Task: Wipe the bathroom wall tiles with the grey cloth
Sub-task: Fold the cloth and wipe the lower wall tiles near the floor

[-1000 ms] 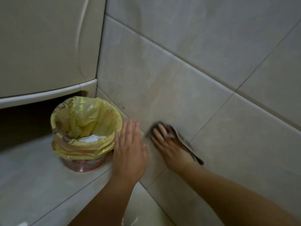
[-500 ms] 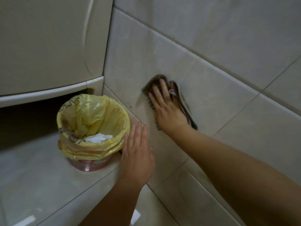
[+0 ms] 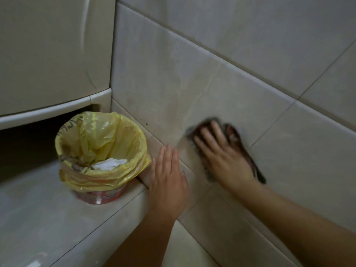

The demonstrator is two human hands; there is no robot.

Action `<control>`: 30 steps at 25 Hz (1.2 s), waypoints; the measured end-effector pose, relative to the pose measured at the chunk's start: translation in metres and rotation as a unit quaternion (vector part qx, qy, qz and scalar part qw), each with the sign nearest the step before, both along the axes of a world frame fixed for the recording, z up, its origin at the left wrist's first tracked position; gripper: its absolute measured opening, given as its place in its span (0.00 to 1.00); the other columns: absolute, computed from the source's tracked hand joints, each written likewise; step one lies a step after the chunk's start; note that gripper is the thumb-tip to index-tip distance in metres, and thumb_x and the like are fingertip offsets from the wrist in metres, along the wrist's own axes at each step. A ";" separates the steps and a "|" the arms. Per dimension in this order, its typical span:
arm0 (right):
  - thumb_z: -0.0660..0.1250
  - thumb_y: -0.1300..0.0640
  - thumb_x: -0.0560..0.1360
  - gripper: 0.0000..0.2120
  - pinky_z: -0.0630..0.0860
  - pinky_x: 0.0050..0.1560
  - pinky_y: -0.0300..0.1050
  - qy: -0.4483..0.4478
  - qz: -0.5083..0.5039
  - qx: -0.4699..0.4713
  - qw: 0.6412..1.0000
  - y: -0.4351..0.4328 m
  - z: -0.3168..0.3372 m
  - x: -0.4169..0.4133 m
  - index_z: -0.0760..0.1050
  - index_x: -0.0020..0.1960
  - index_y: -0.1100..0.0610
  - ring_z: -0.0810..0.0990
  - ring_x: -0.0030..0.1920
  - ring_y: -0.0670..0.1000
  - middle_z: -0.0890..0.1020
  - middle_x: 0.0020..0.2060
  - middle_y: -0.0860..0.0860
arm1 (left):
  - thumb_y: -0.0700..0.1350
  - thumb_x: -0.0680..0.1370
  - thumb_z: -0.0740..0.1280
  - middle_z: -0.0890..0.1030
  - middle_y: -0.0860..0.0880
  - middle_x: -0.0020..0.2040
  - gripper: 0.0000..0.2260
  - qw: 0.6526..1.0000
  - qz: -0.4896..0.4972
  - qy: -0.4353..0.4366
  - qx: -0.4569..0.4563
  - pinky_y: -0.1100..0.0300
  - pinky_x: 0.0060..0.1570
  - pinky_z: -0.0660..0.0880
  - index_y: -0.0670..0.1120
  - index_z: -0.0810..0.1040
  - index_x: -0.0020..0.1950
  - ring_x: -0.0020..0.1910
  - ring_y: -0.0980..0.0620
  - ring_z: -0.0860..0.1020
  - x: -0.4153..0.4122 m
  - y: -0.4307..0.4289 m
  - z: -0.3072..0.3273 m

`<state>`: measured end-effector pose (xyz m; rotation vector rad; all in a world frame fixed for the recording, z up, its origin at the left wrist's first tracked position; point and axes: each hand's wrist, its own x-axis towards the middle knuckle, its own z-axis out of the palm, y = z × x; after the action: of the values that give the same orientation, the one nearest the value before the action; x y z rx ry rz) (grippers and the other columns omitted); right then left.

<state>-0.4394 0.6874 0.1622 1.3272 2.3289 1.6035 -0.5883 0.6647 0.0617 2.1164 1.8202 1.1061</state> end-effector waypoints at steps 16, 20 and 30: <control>0.60 0.59 0.75 0.29 0.40 0.74 0.61 0.033 -0.056 -0.021 0.998 -0.092 -0.011 0.083 0.61 0.76 0.57 0.44 0.78 0.61 0.59 0.76 0.56 | 0.48 0.79 0.49 0.52 0.45 0.81 0.29 0.999 -0.051 0.003 -0.012 0.50 0.78 0.43 0.44 0.53 0.81 0.81 0.49 0.47 0.026 -0.032 0.018; 0.60 0.55 0.76 0.28 0.31 0.72 0.64 0.072 -0.041 -0.002 0.997 -0.049 0.003 0.046 0.61 0.76 0.58 0.40 0.76 0.64 0.59 0.76 0.58 | 0.47 0.79 0.51 0.54 0.45 0.81 0.29 0.998 -0.064 -0.012 0.000 0.47 0.78 0.47 0.44 0.55 0.80 0.81 0.49 0.48 0.044 -0.039 0.027; 0.55 0.58 0.74 0.30 0.44 0.76 0.57 0.034 -0.088 -0.050 0.994 -0.173 -0.049 0.139 0.60 0.76 0.56 0.43 0.78 0.58 0.63 0.75 0.55 | 0.51 0.79 0.46 0.53 0.44 0.81 0.29 0.995 -0.091 0.035 0.009 0.50 0.77 0.44 0.44 0.54 0.80 0.81 0.48 0.48 0.057 -0.068 0.039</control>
<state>-0.3003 0.5147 0.1136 1.5374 2.2226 1.3933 -0.5310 0.5969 0.1005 2.3048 1.6110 1.0217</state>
